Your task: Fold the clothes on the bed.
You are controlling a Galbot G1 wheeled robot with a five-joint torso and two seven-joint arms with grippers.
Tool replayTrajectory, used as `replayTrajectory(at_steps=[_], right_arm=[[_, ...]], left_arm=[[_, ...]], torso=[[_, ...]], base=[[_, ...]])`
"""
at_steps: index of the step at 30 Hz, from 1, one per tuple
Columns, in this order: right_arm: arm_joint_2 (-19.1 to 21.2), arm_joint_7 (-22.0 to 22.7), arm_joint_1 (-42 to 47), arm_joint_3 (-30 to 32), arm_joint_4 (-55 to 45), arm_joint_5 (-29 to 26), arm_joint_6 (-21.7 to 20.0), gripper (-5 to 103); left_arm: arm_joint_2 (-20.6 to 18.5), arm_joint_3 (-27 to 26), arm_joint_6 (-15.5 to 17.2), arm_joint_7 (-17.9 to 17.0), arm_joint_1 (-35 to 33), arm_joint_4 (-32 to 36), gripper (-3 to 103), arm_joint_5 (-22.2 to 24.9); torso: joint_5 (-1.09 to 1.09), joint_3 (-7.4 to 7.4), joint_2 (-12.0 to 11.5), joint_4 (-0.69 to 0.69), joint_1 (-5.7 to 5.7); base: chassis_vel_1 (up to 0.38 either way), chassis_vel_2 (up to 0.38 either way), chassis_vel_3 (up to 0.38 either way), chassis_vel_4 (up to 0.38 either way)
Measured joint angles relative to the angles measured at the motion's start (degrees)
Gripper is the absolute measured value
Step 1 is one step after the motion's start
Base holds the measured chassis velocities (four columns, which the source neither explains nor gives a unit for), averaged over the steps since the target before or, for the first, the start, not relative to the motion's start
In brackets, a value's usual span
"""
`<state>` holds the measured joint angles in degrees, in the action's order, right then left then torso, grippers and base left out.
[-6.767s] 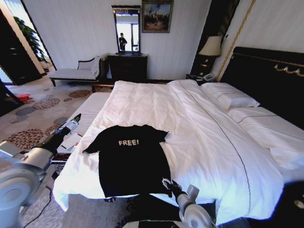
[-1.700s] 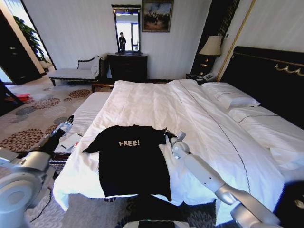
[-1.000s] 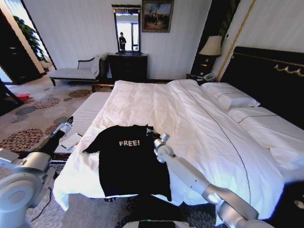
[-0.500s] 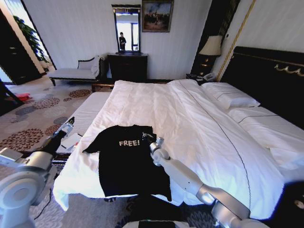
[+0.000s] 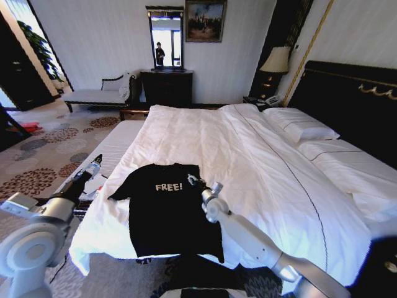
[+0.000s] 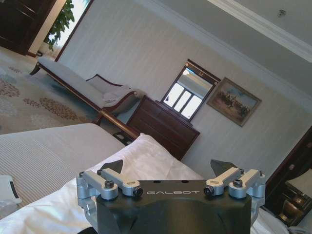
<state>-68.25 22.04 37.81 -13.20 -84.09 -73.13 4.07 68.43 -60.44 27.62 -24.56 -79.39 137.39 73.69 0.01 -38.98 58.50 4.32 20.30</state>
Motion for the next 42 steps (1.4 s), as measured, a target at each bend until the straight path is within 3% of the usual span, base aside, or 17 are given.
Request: replayTrajectory(at_steps=[2,5,12,18,20,21,24,26,28,32,42], right_arm=[[-0.06,0.17,-0.03,0.16,0.07,-0.36,-0.22,82],[-0.03,0.86,0.93,-0.13,-1.17,-0.56,-0.74,97],[0.50,0.97,4.52,-0.03,-3.41,2.11,-0.41,100],[2.24,-0.76,7.81,4.69,-6.72,6.83,2.25,100],[3.79,-1.26,9.80,7.09,-9.03,8.46,3.10,100],[3.79,-1.26,9.80,7.09,-9.03,8.46,3.10,100],[5.95,-1.23,12.36,9.48,-11.52,8.70,3.33,100],[6.36,-1.20,12.82,9.79,-11.78,8.73,3.33,100],[7.07,-0.76,13.56,10.41,-12.00,8.94,3.33,100],[7.05,-0.31,13.76,10.60,-11.94,8.95,3.25,100],[6.17,0.42,13.38,10.17,-11.05,8.95,2.93,100]], left_arm=[[0.04,0.03,0.00,0.00,0.00,-0.05,100,-0.03],[0.15,0.21,0.01,0.00,0.14,-0.42,100,-0.20],[-0.59,1.03,0.21,0.02,0.67,-3.35,100,-0.20],[-4.47,3.44,0.41,0.09,5.93,-16.19,100,3.92],[-6.03,5.69,0.50,0.96,9.03,-23.90,100,4.49],[-6.03,5.69,0.50,0.96,9.03,-23.90,100,4.49],[-6.94,7.72,2.73,5.00,11.04,-31.24,100,7.08],[-6.99,7.98,3.35,5.96,11.28,-32.68,100,7.93],[-6.92,8.48,5.01,9.57,11.82,-38.13,100,9.80],[-6.17,8.48,5.87,13.47,11.76,-44.34,100,9.83],[-5.01,8.44,7.84,16.23,10.06,-48.24,100,8.69]], torso=[[0.00,0.00,0.00,0.00,0.00],[-0.01,0.00,0.00,-0.01,0.00],[0.00,0.00,0.00,-0.01,0.00],[-0.01,0.00,0.00,0.01,0.00],[-0.01,0.00,0.00,0.03,0.01],[-0.01,0.00,0.00,0.03,0.01],[0.00,0.00,0.00,0.02,0.00],[0.00,0.00,0.00,0.01,0.00],[-0.01,0.00,0.00,0.01,0.00],[-0.01,0.00,0.00,-0.02,0.00],[-0.01,0.00,0.00,0.00,0.00]], base=[[0.000,0.000,0.000,0.000],[0.000,0.000,0.000,0.000],[0.000,0.000,0.000,0.000],[0.000,0.000,0.000,0.000],[0.000,0.000,0.000,0.000],[0.000,0.000,0.000,0.000],[0.000,0.000,0.000,0.000],[0.000,0.000,0.000,0.000],[0.000,0.000,0.000,0.000],[0.000,0.000,0.000,0.000],[0.000,0.000,0.000,0.000]])
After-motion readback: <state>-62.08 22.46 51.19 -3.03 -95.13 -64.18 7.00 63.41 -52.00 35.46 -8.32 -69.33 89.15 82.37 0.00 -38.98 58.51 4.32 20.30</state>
